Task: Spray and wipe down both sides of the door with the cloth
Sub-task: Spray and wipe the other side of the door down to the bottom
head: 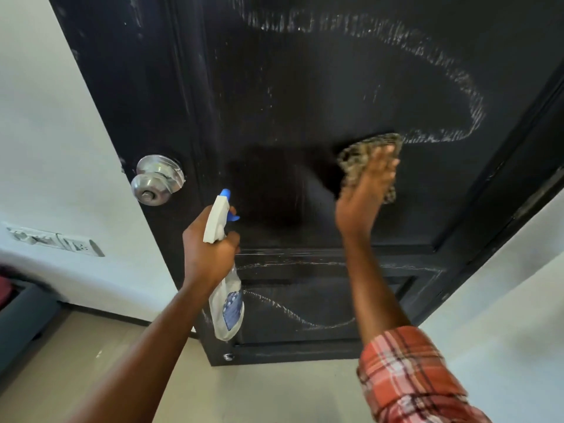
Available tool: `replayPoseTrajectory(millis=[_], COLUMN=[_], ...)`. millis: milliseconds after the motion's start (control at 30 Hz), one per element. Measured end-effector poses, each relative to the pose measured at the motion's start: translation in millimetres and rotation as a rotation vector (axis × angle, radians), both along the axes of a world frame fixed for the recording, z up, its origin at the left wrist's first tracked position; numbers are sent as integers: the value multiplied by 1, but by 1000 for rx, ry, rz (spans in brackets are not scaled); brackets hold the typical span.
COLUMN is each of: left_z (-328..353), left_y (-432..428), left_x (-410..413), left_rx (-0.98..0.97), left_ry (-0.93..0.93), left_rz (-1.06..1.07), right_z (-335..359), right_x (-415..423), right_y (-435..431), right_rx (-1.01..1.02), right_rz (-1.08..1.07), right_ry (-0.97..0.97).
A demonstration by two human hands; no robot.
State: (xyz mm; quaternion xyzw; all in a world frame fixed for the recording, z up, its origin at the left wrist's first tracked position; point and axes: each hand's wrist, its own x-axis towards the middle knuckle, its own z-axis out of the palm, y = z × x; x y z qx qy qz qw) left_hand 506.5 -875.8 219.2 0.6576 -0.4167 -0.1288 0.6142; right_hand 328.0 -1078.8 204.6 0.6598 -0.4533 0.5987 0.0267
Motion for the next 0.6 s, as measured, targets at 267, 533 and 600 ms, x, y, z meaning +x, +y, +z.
replayPoseTrajectory(millis=[267,533,600], left_z=[29,39,37], left_y=[-22,-32,-34], left_x=[-39,-51,-55], left_rx=[-50,-63,-51], left_ry=[74,40,54], left_rz=[-38,23,24], right_z=[45,22,22], right_x=[-38,68,47], right_y=[-6,33,19], right_rx=[128,-216,-239], right_rz=[10,255,229], right_ry=[-676,392,410])
